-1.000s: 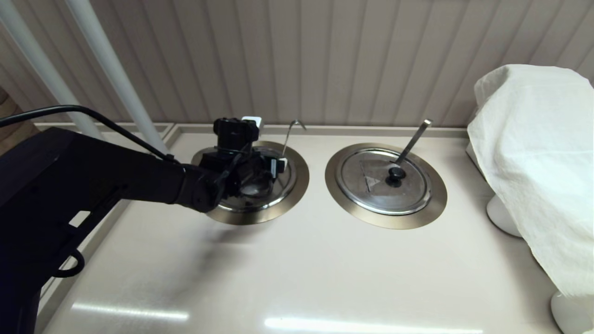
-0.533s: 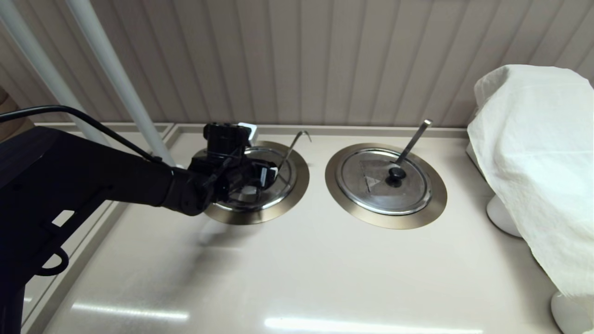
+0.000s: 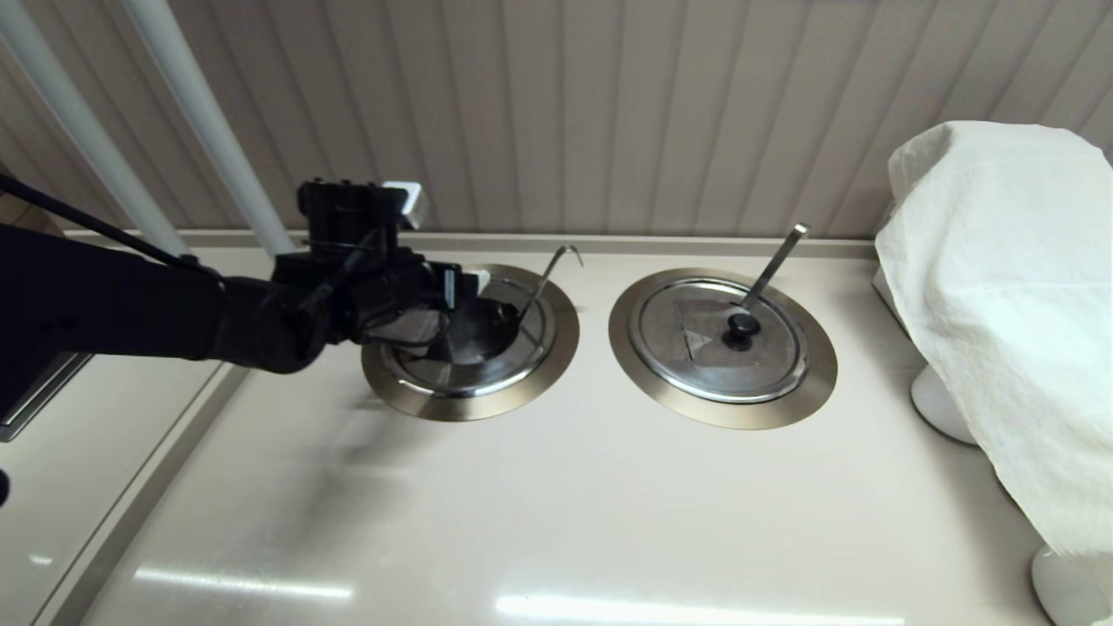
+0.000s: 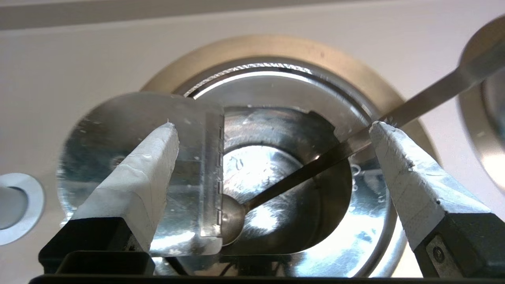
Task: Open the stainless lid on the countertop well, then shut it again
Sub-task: Close the lid
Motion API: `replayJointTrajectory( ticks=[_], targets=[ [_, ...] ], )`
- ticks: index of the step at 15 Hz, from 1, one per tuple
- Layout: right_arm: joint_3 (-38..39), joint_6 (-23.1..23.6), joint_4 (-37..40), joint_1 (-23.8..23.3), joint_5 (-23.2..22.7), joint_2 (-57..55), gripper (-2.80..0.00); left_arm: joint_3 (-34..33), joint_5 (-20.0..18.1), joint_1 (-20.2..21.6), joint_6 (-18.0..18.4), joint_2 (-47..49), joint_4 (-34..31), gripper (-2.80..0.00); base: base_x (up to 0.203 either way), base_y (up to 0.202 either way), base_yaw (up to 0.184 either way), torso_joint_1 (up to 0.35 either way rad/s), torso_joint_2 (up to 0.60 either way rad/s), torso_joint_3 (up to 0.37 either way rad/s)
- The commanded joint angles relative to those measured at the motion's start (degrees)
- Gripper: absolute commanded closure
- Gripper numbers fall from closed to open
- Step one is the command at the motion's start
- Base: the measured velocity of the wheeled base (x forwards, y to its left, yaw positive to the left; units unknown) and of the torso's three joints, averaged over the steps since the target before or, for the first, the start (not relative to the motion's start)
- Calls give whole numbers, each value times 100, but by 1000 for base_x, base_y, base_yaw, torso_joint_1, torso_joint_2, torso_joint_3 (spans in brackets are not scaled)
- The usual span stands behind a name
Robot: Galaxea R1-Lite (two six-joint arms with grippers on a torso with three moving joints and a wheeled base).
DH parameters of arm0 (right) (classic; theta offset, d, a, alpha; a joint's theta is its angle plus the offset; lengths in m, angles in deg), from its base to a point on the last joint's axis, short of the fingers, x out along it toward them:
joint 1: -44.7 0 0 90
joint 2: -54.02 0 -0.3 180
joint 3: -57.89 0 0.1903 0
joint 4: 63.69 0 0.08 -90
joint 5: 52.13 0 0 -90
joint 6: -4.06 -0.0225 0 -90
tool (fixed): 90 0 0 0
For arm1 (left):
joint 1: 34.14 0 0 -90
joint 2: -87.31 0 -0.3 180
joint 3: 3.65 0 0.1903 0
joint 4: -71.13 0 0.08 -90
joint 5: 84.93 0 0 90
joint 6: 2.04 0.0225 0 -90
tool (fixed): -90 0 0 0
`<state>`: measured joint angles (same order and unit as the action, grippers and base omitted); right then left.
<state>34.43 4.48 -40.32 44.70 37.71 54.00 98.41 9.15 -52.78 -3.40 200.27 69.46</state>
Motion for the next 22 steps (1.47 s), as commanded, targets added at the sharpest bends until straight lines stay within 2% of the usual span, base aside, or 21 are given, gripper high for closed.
replayJointTrajectory(
  ticks=[1,3,4,8,10,12,17,20,22],
  targets=[
    [1,2,0,0,-2,2,-280,19,-421,373,-468,-576,-125,-280,0,0,0,0,0,0],
    [1,2,0,0,-2,2,-280,230,-756,615,-1555,-532,-205,-280,0,0,0,0,0,0],
    [1,2,0,0,-2,2,-280,333,-817,763,-1858,-364,-234,-280,0,0,0,0,0,0],
    [1,2,0,0,-2,2,-280,876,-864,1155,-2299,280,-1082,-280,0,0,0,0,0,0],
    [1,2,0,0,-2,2,-280,927,-850,1281,-2310,557,-1098,-280,0,0,0,0,0,0],
    [1,2,0,0,-2,2,-280,978,-840,1394,-2160,797,-1088,-280,0,0,0,0,0,0],
    [1,2,0,0,-2,2,-280,1034,-812,1459,-2140,842,-1079,-280,0,0,0,0,0,0],
    [1,2,0,0,-2,2,-280,1061,-911,1450,-2149,850,-1088,-280,0,0,0,0,0,0],
    [1,2,0,0,-2,2,-280,1014,-1199,1442,-2173,794,-1088,-280,0,0,0,0,0,0]
  ],
)
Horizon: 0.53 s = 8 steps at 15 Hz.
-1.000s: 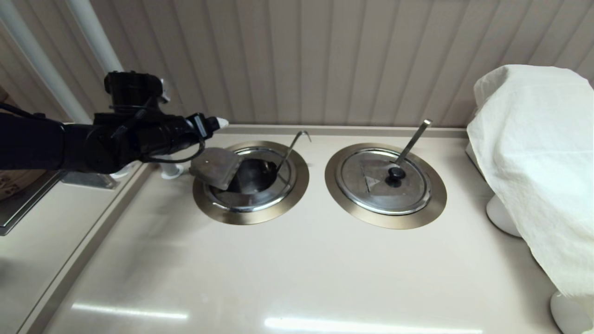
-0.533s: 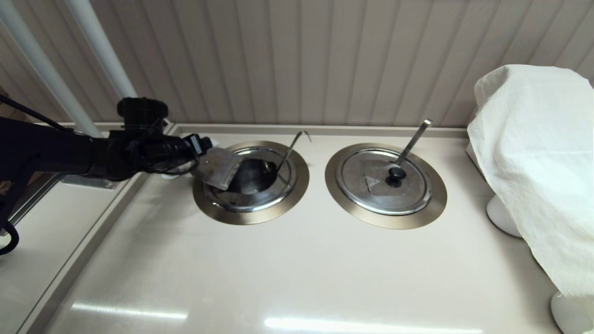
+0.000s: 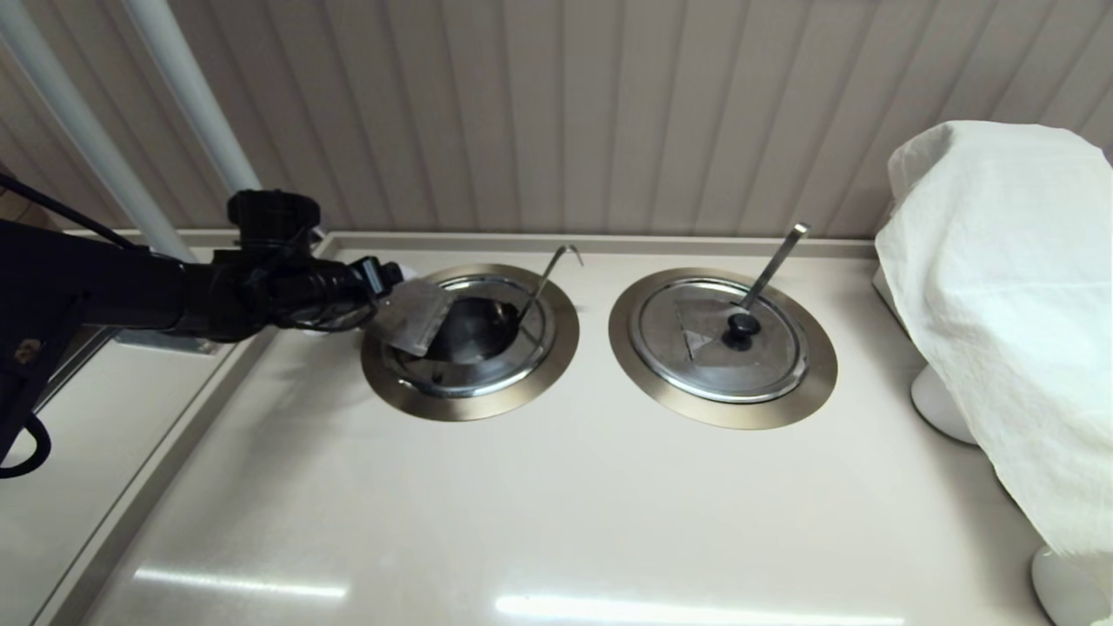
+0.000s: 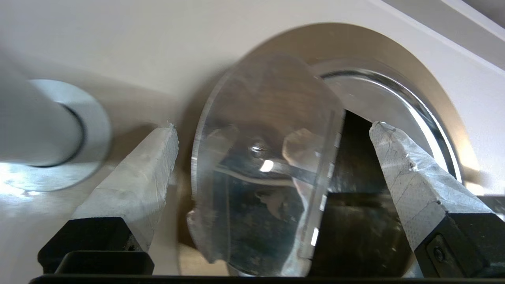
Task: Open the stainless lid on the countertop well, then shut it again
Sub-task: Close the lid
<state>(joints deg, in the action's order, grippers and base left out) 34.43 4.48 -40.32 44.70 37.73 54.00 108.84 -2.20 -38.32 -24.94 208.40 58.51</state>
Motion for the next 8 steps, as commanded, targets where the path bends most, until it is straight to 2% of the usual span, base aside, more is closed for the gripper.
replayJointTrajectory(
  ticks=[1,4,8],
  targets=[
    [1,2,0,0,-4,2,-280,-53,-158,-4,-37,-55,7,-280,0,0,0,0,0,0],
    [1,2,0,0,-4,2,-280,-77,-225,-54,-117,-147,16,-280,0,0,0,0,0,0],
    [1,2,0,0,-4,2,-280,-149,-257,-318,-246,-379,16,-280,0,0,0,0,0,0]
  ],
)
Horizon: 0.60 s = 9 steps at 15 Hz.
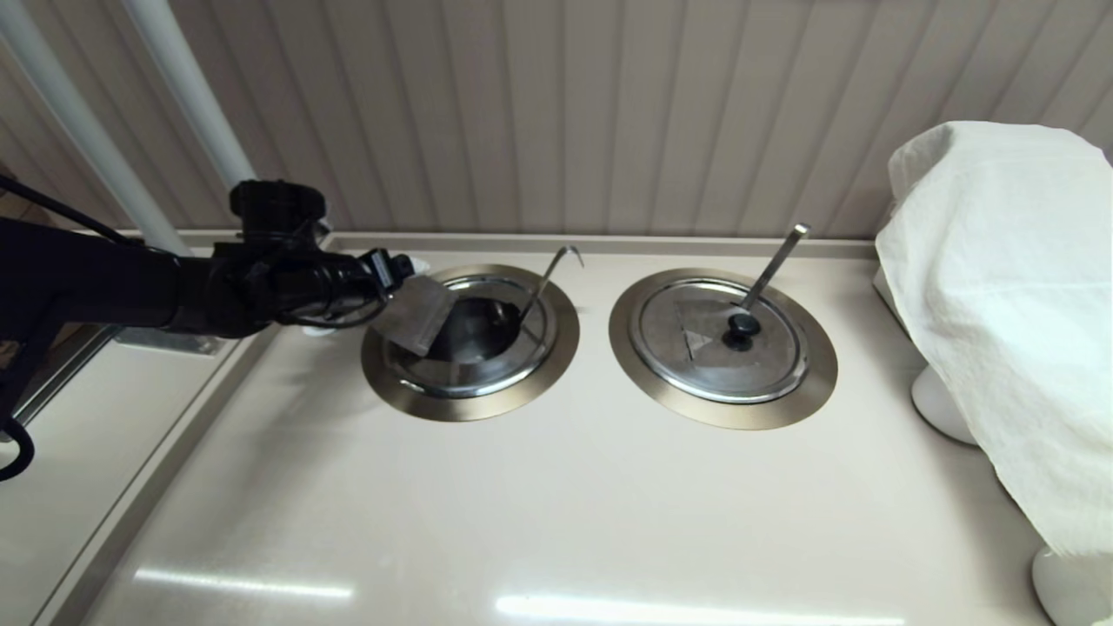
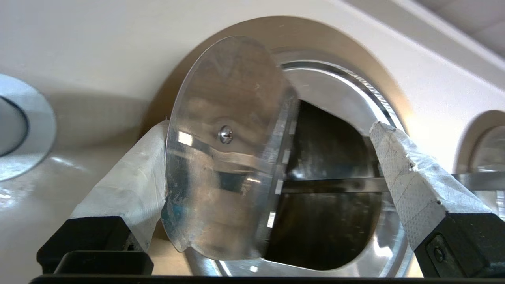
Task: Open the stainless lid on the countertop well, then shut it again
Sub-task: Close the lid
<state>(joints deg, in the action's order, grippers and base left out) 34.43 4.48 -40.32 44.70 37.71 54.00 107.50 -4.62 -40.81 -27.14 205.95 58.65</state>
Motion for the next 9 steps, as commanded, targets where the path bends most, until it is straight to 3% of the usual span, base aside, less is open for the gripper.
replayJointTrajectory(
  ticks=[1,9],
  targets=[
    [1,2,0,0,-2,2,-280,-82,-15,-157,-68,-253,1,-280,0,0,0,0,0,0],
    [1,2,0,0,-2,2,-280,-248,-15,-955,-71,-465,-7,-280,0,0,0,0,0,0]
  ],
)
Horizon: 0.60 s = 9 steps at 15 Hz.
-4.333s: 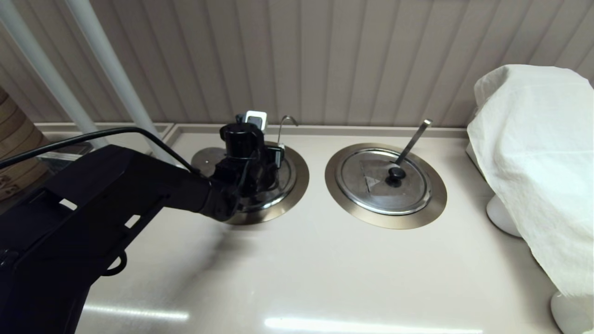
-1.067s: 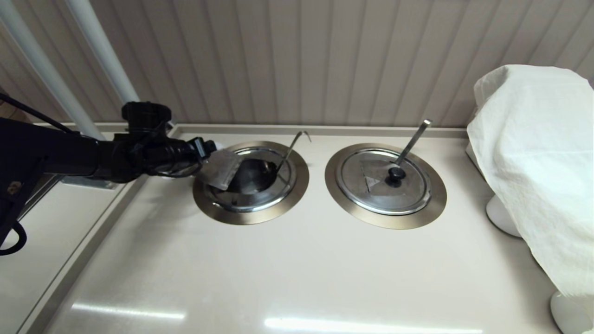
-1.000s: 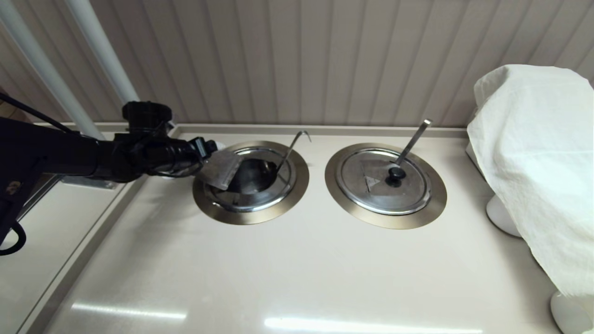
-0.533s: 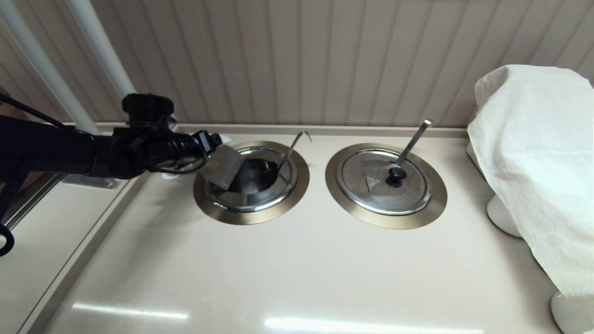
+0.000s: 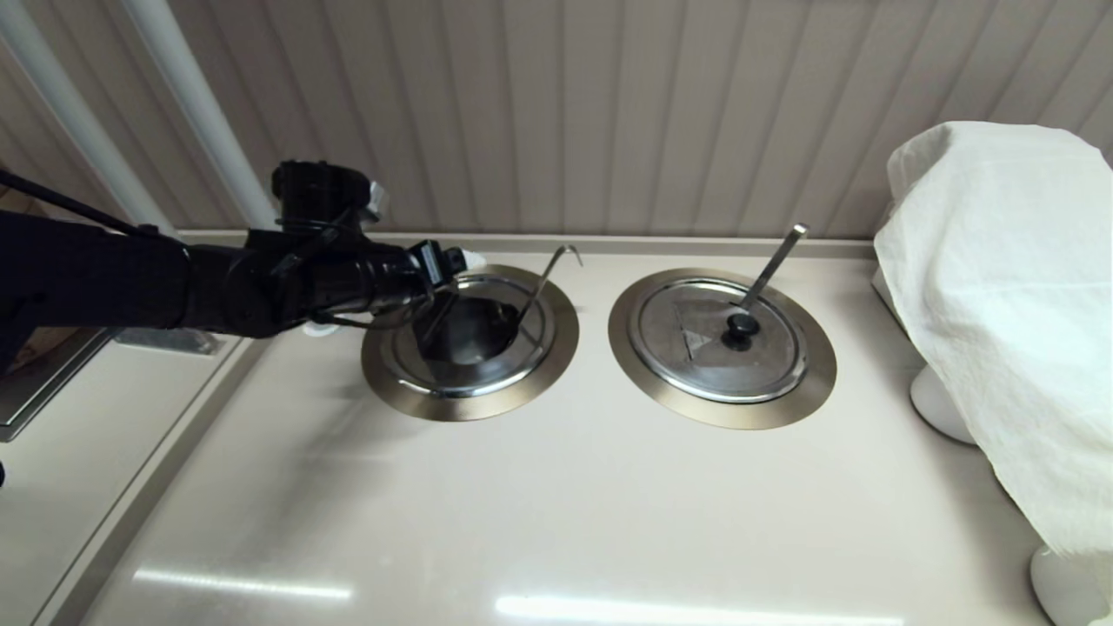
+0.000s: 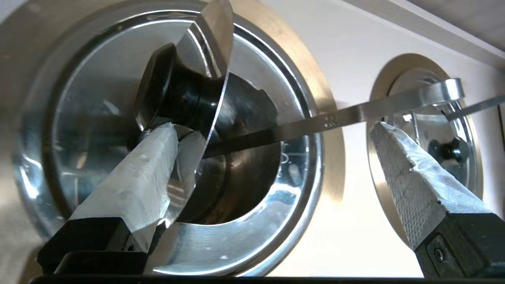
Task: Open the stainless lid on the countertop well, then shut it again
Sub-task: Close the lid
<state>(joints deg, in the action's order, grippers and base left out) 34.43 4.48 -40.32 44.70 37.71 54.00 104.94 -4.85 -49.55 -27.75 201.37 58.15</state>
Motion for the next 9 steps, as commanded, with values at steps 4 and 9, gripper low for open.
replayJointTrajectory(
  ticks=[4,9],
  targets=[
    [1,2,0,0,-2,2,-280,-50,8,-340,25,-69,34,-280,0,0,0,0,0,0],
    [1,2,0,0,-2,2,-280,-457,-284,-542,534,-281,51,-280,0,0,0,0,0,0]
  ],
)
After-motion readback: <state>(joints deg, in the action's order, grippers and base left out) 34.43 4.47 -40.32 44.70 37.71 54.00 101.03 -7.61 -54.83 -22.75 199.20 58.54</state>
